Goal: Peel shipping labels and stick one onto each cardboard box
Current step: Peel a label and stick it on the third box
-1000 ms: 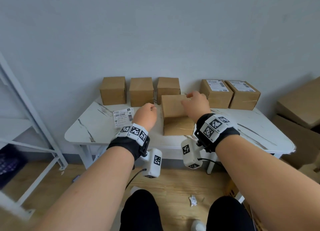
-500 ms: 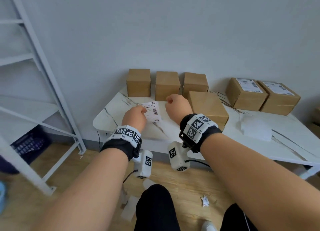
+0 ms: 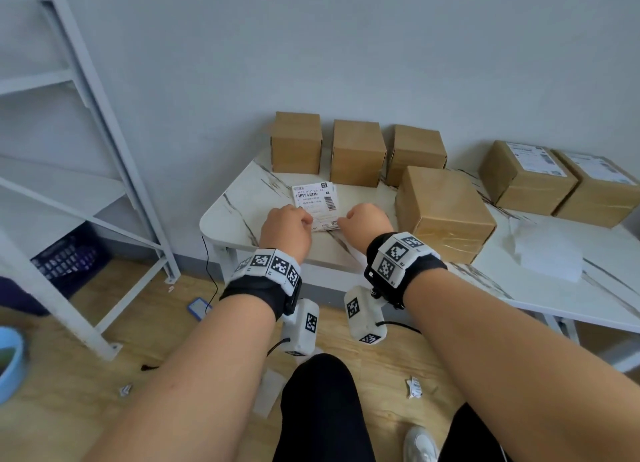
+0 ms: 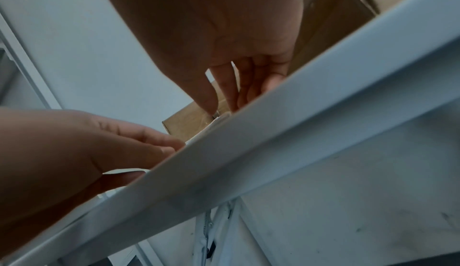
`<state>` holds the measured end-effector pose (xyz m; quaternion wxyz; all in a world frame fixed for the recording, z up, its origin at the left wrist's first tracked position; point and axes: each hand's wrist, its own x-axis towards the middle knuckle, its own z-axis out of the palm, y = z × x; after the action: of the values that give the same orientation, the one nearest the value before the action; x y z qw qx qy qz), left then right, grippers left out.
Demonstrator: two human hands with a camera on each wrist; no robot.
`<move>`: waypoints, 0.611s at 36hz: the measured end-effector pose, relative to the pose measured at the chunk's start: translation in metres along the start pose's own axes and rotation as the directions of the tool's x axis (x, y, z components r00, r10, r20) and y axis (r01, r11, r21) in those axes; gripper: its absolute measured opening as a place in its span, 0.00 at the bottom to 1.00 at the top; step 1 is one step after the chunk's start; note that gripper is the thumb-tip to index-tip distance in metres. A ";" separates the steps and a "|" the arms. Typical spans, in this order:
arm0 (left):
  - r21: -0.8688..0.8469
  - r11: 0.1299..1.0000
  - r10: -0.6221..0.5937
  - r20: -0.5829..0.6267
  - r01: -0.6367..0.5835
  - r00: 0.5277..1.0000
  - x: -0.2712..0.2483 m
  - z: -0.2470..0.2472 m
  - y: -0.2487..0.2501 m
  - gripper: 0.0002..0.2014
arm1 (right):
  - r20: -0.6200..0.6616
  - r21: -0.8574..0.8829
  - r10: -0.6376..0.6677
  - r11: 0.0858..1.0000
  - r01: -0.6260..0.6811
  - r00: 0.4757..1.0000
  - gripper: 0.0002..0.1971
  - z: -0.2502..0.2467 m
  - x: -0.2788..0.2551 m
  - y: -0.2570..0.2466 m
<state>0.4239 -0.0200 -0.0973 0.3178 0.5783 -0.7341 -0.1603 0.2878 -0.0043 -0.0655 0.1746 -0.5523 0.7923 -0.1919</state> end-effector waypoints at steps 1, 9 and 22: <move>-0.002 1.000 0.002 0.000 -0.002 1.000 0.000 0.000 0.000 0.11 | -0.001 0.001 0.003 1.000 -0.003 1.000 0.13 0.001 0.001 0.000; 0.004 1.000 -0.015 0.010 0.015 1.000 0.000 -0.002 0.002 0.11 | -0.024 0.140 0.049 0.989 -0.046 0.999 0.10 0.000 0.001 -0.004; -0.021 0.998 -0.065 -0.002 0.065 0.998 -0.003 -0.009 0.009 0.15 | -0.002 0.368 0.056 0.929 -0.051 0.998 0.13 -0.013 0.002 -0.001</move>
<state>0.4234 -0.0131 -0.0862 0.3195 0.5990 -0.7126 -0.1773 0.2815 -0.0050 -0.0542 0.2751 -0.4869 0.7582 -0.3353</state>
